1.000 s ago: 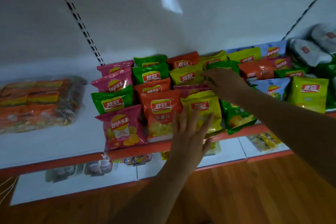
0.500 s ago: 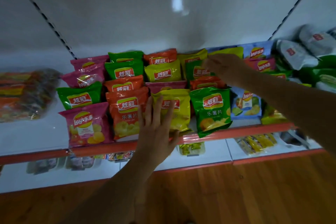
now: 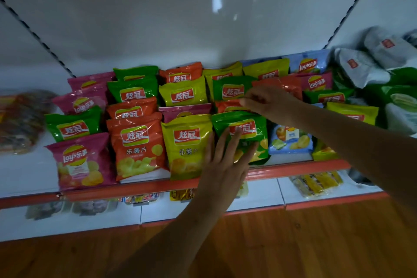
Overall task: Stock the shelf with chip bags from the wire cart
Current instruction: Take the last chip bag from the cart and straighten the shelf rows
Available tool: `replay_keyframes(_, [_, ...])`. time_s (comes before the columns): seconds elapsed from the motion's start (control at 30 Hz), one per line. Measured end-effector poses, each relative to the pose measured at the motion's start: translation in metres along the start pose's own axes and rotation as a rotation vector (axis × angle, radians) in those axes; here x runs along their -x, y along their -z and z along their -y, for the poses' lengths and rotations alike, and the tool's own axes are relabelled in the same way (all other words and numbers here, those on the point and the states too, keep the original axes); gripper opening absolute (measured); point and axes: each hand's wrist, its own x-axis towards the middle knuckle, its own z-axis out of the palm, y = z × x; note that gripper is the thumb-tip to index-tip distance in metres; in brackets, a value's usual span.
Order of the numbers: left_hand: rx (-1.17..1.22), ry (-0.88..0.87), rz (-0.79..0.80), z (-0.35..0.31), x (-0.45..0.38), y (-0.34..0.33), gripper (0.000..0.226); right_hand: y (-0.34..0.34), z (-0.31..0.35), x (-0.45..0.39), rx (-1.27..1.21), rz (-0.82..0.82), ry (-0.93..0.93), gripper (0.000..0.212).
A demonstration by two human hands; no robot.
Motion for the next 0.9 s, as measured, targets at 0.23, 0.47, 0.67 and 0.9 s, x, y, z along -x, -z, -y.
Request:
replay_keyframes(0.23, [0.047,0.068,-0.009,0.005,-0.012,0.000,0.054,-0.005,0.000,-0.029,0.040,-0.188,0.002,0.027])
replay_keyframes(0.47, [0.135,-0.018,-0.160,-0.027,-0.016,0.010,0.050,0.049,-0.031,-0.004,0.085,-0.453,0.017,0.028])
replay_keyframes(0.67, [0.108,-0.195,-0.084,-0.062,-0.038,-0.002,0.045,0.081,-0.075,0.051,0.205,-0.028,-0.078,0.053])
replay_keyframes(0.9, [0.010,-0.191,0.044,-0.077,-0.047,-0.018,0.054,0.034,-0.081,0.058,0.602,-0.092,0.085,0.037])
